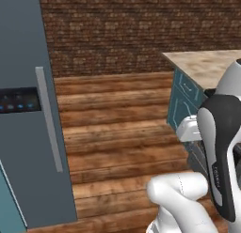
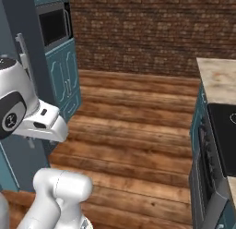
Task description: Take the steak, mango, and lime from the freezer and place them in the bowl on the counter.
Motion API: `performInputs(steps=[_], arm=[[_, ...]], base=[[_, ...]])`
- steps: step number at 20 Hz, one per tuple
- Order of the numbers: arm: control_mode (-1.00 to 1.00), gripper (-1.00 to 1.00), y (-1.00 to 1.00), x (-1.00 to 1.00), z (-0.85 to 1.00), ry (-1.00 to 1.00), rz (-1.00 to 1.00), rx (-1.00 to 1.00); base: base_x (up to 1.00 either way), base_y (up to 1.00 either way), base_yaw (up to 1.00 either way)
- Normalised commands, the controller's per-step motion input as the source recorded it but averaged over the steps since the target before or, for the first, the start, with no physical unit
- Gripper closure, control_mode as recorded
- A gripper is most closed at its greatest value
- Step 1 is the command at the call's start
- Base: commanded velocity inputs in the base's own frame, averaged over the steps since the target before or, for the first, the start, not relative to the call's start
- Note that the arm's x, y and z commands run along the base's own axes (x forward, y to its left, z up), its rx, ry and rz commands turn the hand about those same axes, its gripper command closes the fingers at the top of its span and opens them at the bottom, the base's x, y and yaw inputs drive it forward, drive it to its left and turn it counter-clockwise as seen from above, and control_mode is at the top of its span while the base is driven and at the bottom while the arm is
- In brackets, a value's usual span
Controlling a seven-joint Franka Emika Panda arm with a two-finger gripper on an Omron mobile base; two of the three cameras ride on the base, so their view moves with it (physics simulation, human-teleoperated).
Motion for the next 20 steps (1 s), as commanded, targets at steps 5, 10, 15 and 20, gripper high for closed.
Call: performInputs(steps=[5, 10, 15, 20], arm=[[1.00, -1.00, 0.00, 0.00, 0.00, 0.00, 0.00, 0.00], [1.00, -1.00, 0.00, 0.00, 0.00, 0.00, 0.00, 0.00], [1.00, -1.00, 0.00, 0.00, 0.00, 0.00, 0.00, 0.00], [1.00, -1.00, 0.00, 0.00, 0.00, 0.00, 0.00, 0.00]], base=[[0.94, -0.27, 0.08], [0.97, -0.33, 0.19], [0.71, -0.36, 0.27], [0.20, -0.48, 0.49]])
